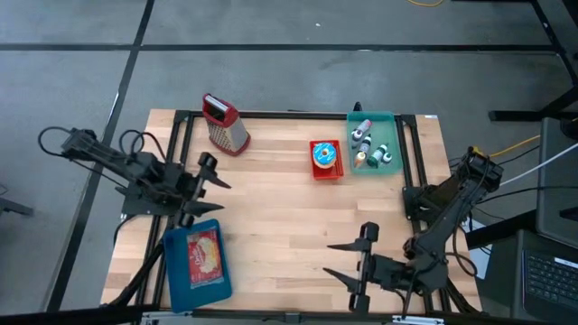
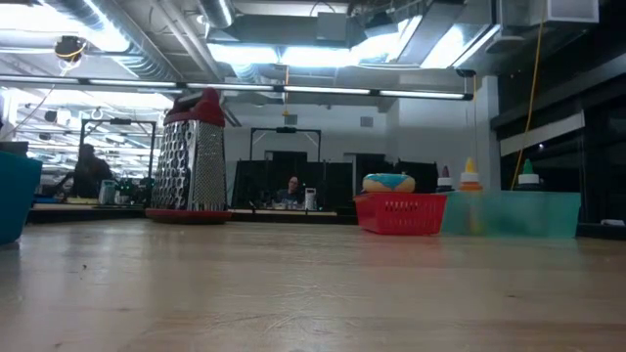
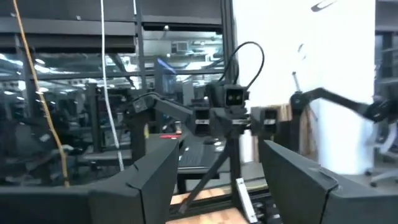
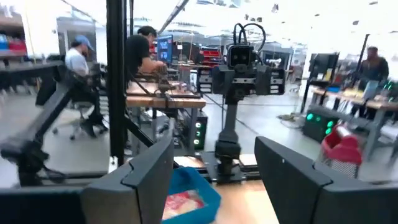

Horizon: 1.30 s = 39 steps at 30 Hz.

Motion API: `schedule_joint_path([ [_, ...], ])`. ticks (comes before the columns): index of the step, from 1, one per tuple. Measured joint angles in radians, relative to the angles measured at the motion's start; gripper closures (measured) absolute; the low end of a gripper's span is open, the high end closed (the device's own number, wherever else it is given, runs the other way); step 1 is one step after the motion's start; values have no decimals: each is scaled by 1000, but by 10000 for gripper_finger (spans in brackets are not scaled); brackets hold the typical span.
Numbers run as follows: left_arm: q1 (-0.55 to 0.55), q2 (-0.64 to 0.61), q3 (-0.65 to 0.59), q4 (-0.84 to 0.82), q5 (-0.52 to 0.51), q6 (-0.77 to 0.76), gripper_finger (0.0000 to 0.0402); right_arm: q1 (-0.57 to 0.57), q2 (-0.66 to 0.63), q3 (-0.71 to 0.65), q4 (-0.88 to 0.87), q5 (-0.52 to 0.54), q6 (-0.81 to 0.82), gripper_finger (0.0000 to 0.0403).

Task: Pick & Place Food Item
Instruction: Return to home position

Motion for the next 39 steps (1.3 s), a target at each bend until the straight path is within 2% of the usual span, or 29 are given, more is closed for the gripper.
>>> schedule_joint_path([
  [3,-15,-27,0,-24,-3,-29,178,2,0,0,5,24,-69,176],
  [6,-22,-33,0,-37,-2,-131,178,17,-1,0,14,109,-77,176],
  [8,-23,-42,0,-72,59,-180,178,37,-2,0,6,147,-32,176],
  [11,-21,-54,0,-154,205,-123,180,88,-2,0,-33,155,-107,176],
  [14,-22,-56,-10,-177,222,-144,179,154,-10,-9,-36,216,-166,176],
  [16,-21,-57,-30,-186,221,-121,177,198,-43,-58,-36,262,-135,176],
  [17,-22,-57,-47,-184,222,-100,176,215,-69,-100,-36,254,-95,176],
  [19,-22,-56,-96,-149,222,-83,176,232,-126,-206,-35,129,23,176],
  [22,-22,-56,-184,-41,222,-89,177,188,-186,-370,17,-182,199,176],
  [27,-22,-59,-306,138,269,-93,180,15,-206,-551,267,-629,203,176],
  [29,-22,-69,-322,159,282,-72,180,-40,-246,-598,274,-766,213,176],
  [30,-22,-76,-322,141,282,-62,179,-61,-277,-620,258,-790,227,176],
  [33,10,-135,-306,23,281,-55,176,-95,-399,-655,157,-778,202,176],
  [37,77,-253,-167,-309,378,-79,176,-87,-608,-655,-28,-766,152,176],
  [39,92,-296,-104,-451,414,-74,178,-70,-711,-655,-160,-723,149,176],
])
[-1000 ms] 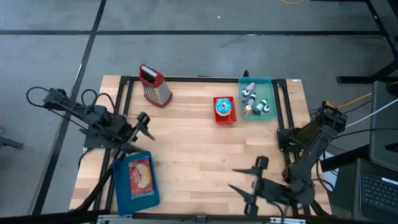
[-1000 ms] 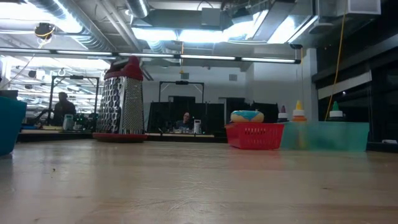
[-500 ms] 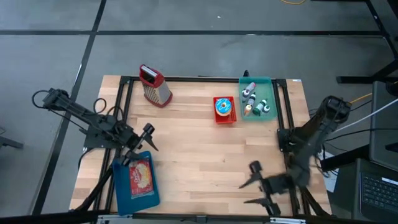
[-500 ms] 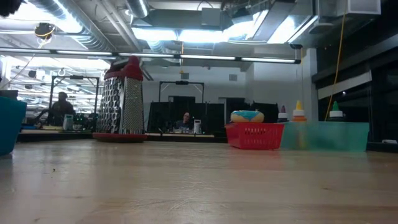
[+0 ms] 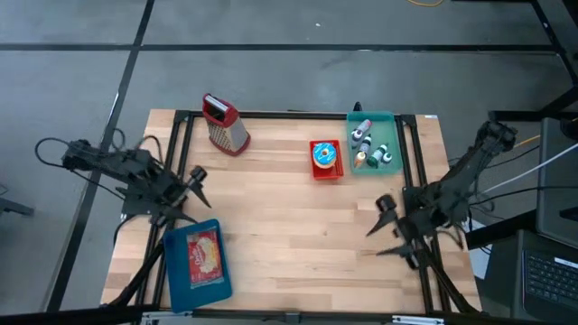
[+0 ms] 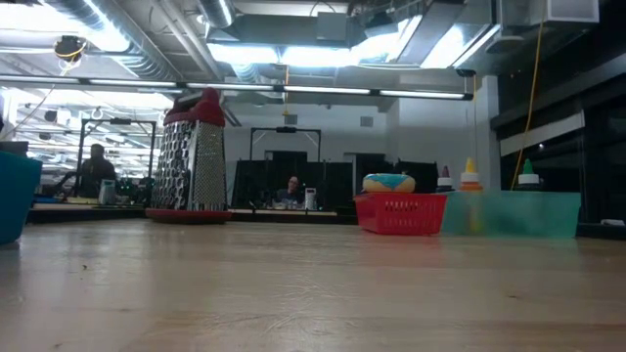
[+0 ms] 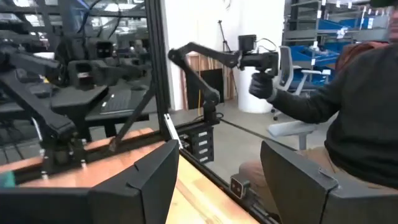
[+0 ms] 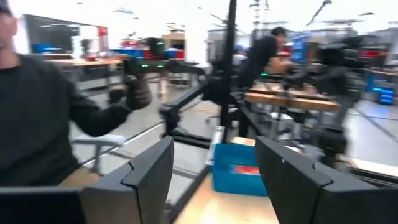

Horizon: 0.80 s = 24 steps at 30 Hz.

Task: Pick & Place Food Item
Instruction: Return to home position

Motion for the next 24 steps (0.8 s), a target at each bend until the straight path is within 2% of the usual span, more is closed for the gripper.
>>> schedule_joint_path([
  [4,-6,-84,51,-123,9,49,180,31,-156,0,-179,111,-14,175],
  [8,-8,-174,24,-252,-32,68,176,41,-264,-2,-340,162,3,175],
  [13,-8,-310,-67,-258,-17,55,178,42,-358,-104,-347,164,26,175],
  [16,-8,-405,-131,-254,-17,49,180,42,-432,-198,-290,163,53,176],
  [24,-8,-398,-153,-233,-41,22,176,41,-637,-357,-242,148,31,176],
])
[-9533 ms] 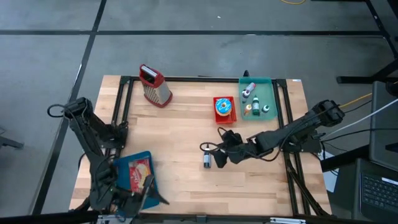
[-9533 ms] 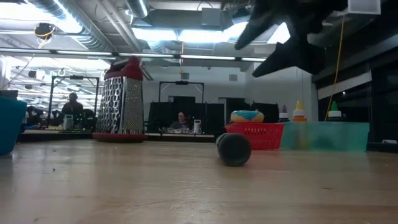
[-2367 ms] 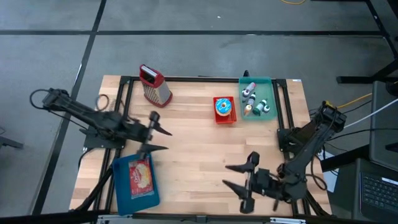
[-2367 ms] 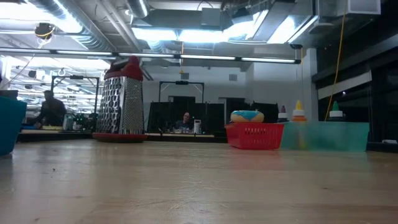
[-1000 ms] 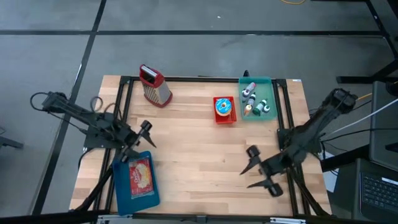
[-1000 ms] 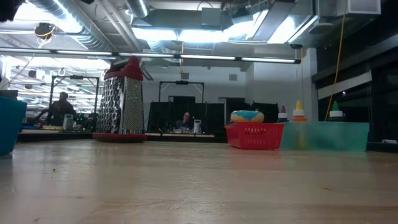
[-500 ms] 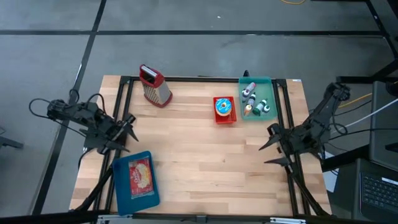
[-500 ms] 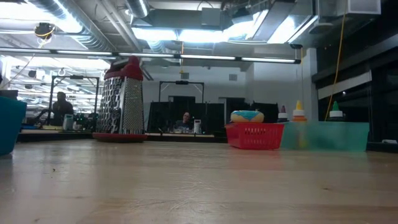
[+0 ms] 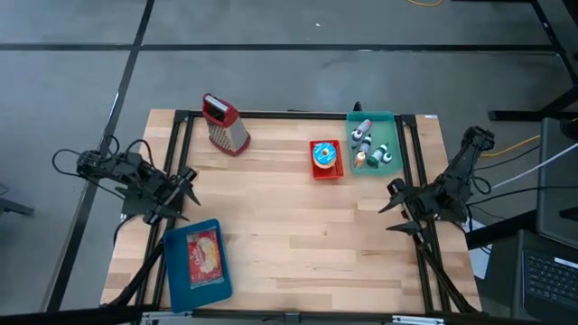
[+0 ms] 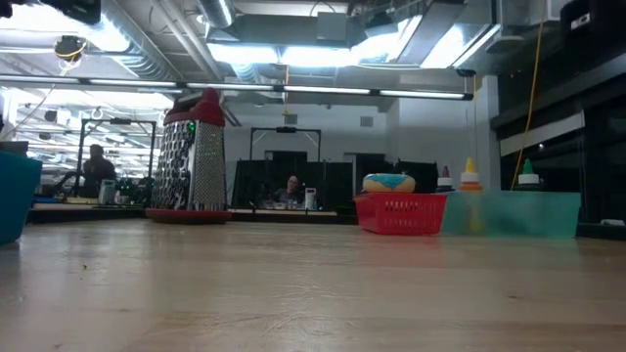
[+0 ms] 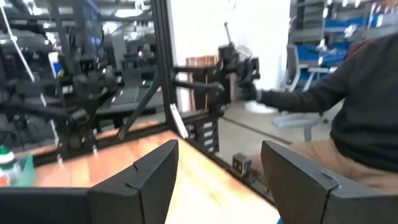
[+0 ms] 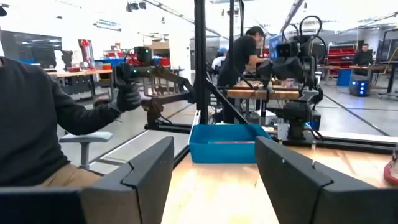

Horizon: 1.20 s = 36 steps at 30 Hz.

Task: Pick & Place Food Item
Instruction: Return to home position

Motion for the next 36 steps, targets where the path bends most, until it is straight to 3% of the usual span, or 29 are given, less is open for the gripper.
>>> schedule_joint_path([
  [7,-1,-8,-77,60,-24,-24,180,0,-127,-118,-11,-10,14,176],
  [14,1,-8,-262,269,-49,-37,177,0,-182,-157,-11,-13,50,176],
  [18,1,-9,-334,301,-143,-37,180,0,-182,-157,-50,-34,67,176],
  [26,15,12,-338,291,-299,-2,176,0,-182,-157,-122,-26,138,176],
  [36,103,78,-338,292,-294,14,178,0,-163,-157,-151,-19,67,176],
])
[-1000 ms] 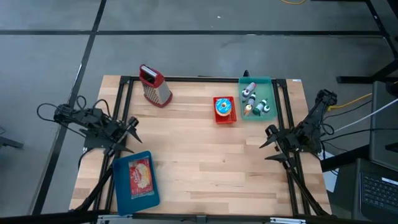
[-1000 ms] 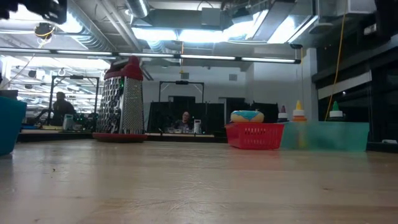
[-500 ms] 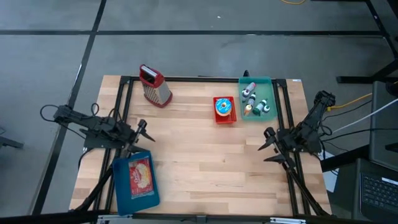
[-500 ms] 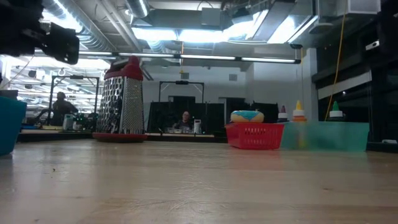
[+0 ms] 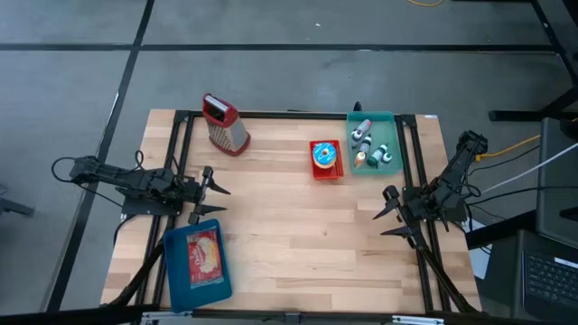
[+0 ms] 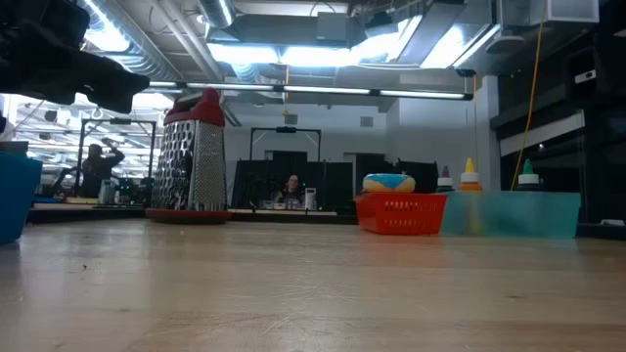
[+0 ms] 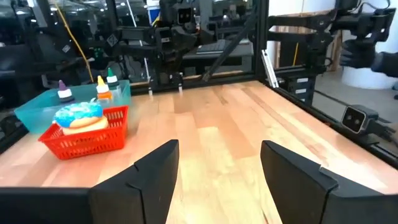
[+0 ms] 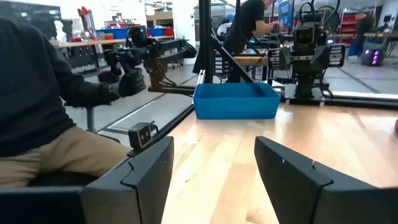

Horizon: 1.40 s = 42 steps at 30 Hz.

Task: Pick & Place Food Item
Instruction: Return to home position

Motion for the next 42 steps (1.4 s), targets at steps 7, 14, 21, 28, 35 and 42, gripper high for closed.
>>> schedule_joint_path([
  [7,33,36,0,4,-23,78,178,0,0,0,0,-7,34,176],
  [14,34,36,0,0,15,57,178,0,0,0,0,-10,-39,176],
  [21,34,36,0,-1,26,33,178,5,16,1,-18,-236,87,176],
  [28,34,36,0,-3,59,15,177,13,19,1,-39,-355,80,176],
  [35,34,36,0,0,75,0,179,13,22,7,-70,-472,0,176],
  [42,34,36,0,0,74,1,177,13,22,7,-70,-467,27,176],
])
